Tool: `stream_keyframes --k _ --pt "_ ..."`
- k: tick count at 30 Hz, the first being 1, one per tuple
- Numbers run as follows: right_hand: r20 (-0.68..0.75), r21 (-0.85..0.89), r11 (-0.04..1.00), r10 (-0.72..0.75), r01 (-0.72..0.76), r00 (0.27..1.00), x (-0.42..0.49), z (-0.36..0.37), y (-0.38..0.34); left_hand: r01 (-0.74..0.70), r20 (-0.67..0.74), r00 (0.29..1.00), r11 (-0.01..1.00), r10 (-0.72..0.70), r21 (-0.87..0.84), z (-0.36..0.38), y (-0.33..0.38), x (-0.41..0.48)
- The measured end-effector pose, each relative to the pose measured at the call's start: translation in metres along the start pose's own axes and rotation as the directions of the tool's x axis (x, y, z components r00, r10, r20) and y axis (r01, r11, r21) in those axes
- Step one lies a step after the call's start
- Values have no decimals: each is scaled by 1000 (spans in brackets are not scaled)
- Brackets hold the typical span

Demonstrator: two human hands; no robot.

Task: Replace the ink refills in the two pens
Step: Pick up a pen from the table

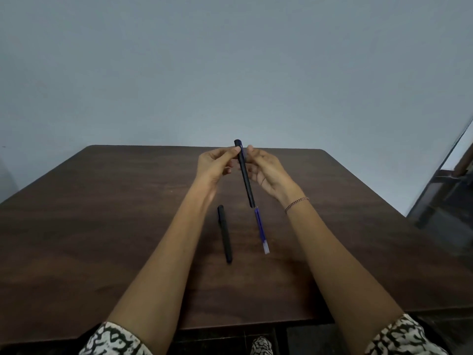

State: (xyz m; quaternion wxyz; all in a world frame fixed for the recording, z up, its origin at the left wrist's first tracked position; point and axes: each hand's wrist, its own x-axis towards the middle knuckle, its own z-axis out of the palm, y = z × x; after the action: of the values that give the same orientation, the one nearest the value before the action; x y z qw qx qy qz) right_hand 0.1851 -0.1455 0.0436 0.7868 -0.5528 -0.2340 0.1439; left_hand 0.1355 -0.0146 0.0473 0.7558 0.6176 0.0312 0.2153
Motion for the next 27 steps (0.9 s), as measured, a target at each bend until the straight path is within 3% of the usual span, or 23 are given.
stream_keyframes --k 5,9,15,27 --pt "218 -55 965 261 -255 940 -5 6 10 12 -64 998 994 -19 -105 -8 0 1" --pt "294 -4 956 281 -293 914 -10 15 21 -13 -20 1000 975 8 -223 -9 0 2" --pt "285 118 948 252 -295 925 -13 25 20 4 183 983 989 24 -149 0 -1 0" --pt "131 28 976 211 -216 969 -15 47 23 -37 -2 999 980 38 -197 8 0 -5"
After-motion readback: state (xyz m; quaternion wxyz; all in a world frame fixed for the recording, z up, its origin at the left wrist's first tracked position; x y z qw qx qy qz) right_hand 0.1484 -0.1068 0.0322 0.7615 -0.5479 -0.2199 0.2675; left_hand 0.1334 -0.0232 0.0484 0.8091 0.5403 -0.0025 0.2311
